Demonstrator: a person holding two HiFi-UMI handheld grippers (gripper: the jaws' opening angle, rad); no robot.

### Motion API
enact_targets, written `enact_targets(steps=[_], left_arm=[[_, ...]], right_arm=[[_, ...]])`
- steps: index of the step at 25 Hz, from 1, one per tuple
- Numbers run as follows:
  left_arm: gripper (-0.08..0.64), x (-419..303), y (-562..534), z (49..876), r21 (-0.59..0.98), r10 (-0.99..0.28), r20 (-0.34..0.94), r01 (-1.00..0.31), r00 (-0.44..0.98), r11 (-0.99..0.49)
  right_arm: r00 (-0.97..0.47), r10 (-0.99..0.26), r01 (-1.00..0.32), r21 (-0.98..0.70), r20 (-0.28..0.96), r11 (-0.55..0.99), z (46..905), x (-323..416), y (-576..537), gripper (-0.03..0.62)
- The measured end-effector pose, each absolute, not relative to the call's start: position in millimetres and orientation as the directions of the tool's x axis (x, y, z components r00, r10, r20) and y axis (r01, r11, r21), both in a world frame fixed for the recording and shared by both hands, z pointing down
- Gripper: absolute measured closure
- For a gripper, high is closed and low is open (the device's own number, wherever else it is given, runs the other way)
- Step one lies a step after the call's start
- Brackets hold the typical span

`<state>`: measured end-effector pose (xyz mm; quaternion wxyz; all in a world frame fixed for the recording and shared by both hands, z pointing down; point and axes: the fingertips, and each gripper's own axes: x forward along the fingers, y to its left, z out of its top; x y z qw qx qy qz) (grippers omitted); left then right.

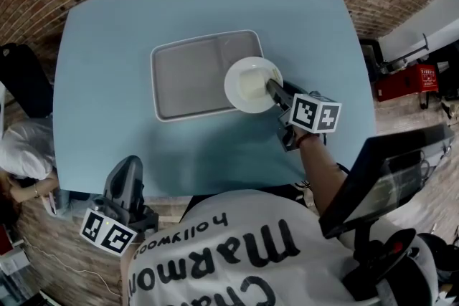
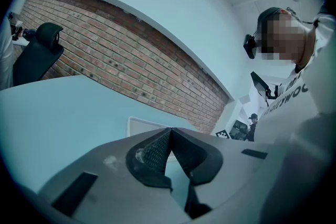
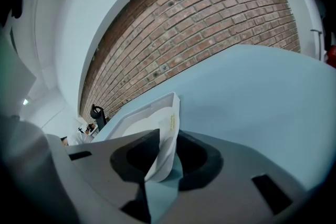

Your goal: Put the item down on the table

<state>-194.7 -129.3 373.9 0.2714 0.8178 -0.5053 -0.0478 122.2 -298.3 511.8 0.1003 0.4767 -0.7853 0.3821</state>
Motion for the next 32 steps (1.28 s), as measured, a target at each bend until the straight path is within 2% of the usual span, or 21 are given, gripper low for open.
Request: enact_targets(steps=[32], left_arm=[[0.554, -195.8, -128.6, 375.7, 0.492, -0.858, 0.186, -0.801, 0.479, -0.341]], right_arm=[[-0.446, -0.679, -0.894, -0.25, 0.582, 0.373, 516.1, 115.8, -302.9, 0.466]])
